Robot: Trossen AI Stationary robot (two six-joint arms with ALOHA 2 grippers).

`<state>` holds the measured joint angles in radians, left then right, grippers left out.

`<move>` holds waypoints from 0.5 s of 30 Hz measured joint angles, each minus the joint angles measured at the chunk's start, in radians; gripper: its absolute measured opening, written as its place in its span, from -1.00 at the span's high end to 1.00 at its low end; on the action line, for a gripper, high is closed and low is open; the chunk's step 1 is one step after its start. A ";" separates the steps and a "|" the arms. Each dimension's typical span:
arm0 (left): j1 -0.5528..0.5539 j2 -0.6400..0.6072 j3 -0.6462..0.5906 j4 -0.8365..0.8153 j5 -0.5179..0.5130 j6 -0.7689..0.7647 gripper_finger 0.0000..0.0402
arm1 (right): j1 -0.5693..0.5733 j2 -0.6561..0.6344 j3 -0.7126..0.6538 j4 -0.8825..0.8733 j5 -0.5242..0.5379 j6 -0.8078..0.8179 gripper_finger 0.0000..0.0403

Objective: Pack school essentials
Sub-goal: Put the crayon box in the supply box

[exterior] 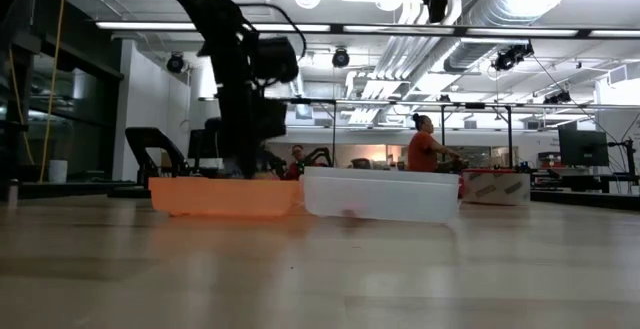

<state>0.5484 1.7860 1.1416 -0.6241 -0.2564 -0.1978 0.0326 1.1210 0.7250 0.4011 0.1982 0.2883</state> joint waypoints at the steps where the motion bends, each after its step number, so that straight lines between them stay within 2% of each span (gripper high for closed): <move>1: 0.000 -0.022 0.000 0.000 0.000 0.011 1.00 | 0.000 0.000 0.000 0.000 0.000 0.000 0.16; 8: 0.001 -0.218 0.000 0.010 0.001 0.052 1.00 | 0.000 0.000 0.000 0.000 0.000 0.000 0.16; 15: -0.031 -0.437 0.000 0.079 0.101 0.024 1.00 | 0.000 0.000 0.000 0.000 -0.001 0.001 0.16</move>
<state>0.5170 1.3487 1.1416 -0.5450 -0.1553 -0.1742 0.0327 1.1210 0.7250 0.4011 0.1974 0.2889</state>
